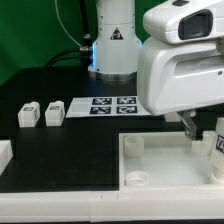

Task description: Assemble one leg

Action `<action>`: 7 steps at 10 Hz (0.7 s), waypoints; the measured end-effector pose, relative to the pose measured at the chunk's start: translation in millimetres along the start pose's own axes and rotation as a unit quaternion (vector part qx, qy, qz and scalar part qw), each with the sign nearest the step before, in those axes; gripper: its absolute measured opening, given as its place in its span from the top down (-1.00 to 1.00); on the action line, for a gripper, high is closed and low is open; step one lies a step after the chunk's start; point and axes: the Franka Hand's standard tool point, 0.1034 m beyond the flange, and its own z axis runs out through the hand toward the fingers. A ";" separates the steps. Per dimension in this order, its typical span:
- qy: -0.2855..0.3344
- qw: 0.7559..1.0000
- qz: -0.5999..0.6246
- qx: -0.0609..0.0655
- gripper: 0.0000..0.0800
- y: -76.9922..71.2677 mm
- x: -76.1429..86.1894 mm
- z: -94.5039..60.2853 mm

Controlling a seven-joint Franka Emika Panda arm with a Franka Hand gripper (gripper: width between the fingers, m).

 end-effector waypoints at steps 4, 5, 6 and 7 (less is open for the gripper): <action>0.054 0.999 -0.004 -0.008 -0.62 3.1 16.0 -3.2; 0.053 0.999 -0.003 -0.008 -0.62 2.9 13.7 -0.6; 0.053 0.999 -0.003 -0.008 -0.62 2.9 13.8 -0.4; 0.052 0.999 0.013 -0.007 -0.62 -3.3 13.1 0.8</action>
Offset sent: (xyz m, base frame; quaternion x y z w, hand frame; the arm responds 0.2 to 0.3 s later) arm 0.0195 -0.0049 0.0058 -0.0407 0.1565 -0.0276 0.9865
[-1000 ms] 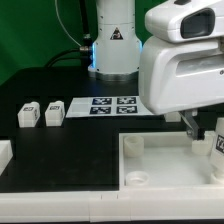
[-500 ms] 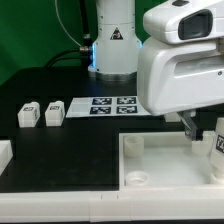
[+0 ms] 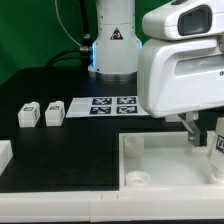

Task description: Assemble one leg

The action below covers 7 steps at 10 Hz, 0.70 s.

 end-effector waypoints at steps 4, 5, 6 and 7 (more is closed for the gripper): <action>-0.011 1.000 0.004 0.003 -0.62 -41.4 -27.1 17.0; -0.010 1.000 0.001 0.003 -0.62 -40.6 -30.9 18.3; -0.009 1.000 -0.006 0.003 -0.62 -38.0 -30.7 16.1; -0.008 1.000 -0.007 0.003 -0.62 -39.0 -30.4 15.4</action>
Offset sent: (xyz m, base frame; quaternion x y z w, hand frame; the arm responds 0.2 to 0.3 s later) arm -0.0406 0.0127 -0.0145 -0.0014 0.0042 -0.0067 1.0000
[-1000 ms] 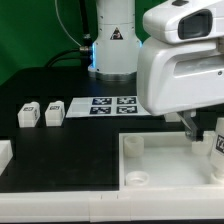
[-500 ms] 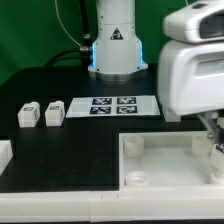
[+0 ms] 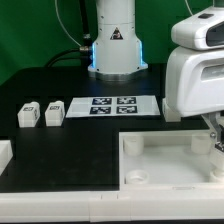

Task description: Assemble one leg

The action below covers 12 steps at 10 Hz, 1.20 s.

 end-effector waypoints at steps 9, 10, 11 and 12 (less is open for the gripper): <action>0.003 0.950 0.314 0.008 0.19 19.1 2.8 -1.0; 0.004 0.923 0.383 0.016 0.19 22.7 2.7 -0.9; 0.001 0.889 0.458 0.026 0.19 25.8 2.4 -0.9; -0.002 0.850 0.526 0.029 0.19 28.8 2.3 -1.1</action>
Offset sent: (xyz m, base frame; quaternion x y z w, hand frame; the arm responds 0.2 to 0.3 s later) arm 0.0000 0.0000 0.0000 0.0000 0.0000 0.0000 1.0000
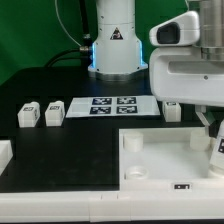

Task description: Assemble one leg

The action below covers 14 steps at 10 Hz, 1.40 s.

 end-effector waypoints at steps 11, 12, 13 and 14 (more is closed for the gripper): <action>-0.017 0.956 0.291 0.041 -0.31 11.3 -1.3 5.6; -0.019 0.974 0.224 0.024 -0.56 11.3 -7.2 6.0; -0.007 0.993 0.120 0.015 -0.60 7.6 -9.1 4.5; -0.005 0.998 0.064 0.016 -0.60 7.8 -8.5 5.0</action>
Offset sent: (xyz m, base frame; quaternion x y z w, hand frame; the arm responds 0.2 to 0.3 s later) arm 0.0000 0.0000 0.0000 0.0000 0.0000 0.2667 0.9638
